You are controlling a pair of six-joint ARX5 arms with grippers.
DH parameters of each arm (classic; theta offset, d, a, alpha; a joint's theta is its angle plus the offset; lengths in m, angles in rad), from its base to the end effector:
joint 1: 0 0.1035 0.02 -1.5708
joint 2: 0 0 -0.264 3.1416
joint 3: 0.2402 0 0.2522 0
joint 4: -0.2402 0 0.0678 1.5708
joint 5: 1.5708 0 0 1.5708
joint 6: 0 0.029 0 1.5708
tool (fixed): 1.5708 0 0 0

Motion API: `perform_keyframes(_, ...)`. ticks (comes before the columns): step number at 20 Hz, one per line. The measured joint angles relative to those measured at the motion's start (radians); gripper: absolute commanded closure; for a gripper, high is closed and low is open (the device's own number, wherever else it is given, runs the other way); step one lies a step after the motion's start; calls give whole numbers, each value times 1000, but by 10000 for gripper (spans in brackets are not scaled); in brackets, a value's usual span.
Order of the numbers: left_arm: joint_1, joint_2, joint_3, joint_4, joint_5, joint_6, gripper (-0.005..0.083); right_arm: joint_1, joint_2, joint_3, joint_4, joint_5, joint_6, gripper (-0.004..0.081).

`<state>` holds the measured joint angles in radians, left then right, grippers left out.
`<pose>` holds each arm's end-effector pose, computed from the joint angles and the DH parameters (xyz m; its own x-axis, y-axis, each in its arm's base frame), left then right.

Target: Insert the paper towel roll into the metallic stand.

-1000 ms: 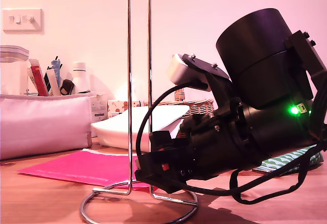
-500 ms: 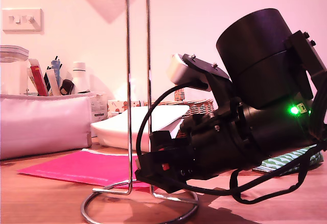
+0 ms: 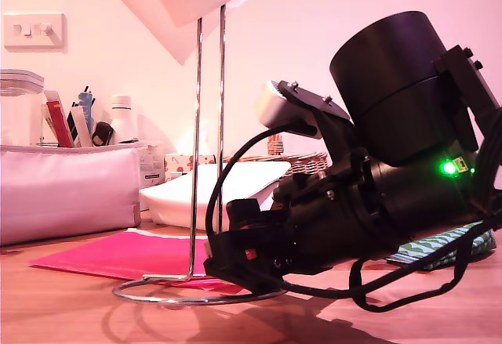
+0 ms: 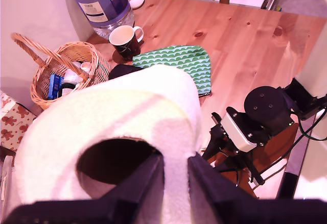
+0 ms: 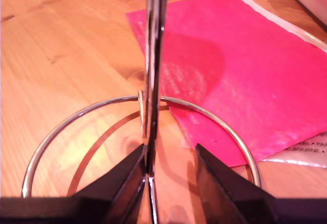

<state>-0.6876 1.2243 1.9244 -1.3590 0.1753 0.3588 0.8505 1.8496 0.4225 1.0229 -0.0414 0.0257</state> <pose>0.1167 -0.1024 0.4965 0.4909 -0.6289 -0.6029 0.8511 0.4941 0.1777 0.1812 0.2083 0.0854 0.5748 0.7177 -0.3929 -0.7691 0.6378 0.0399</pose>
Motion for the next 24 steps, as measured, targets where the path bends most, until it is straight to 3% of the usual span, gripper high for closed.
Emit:
perform_keyframes(9, 0, -54, -1, -31, 11, -65, 798, 0, 0, 0, -2, 1, 0, 508)
perform_keyframes(18, 0, -94, -2, -31, 98, -116, 798, -6, 0, 2, 24, -29, 0, 508)
perform_keyframes(20, 0, -91, -2, -31, 97, -117, 798, -6, 0, 12, 23, -30, 0, 569)
perform_keyframes(23, 0, -90, -2, -31, 96, -117, 797, -6, 0, 44, 19, -47, 0, 785)
perform_keyframes(24, 0, -90, -2, -31, 89, -117, 797, -6, 0, 54, 8, -59, 0, 782)
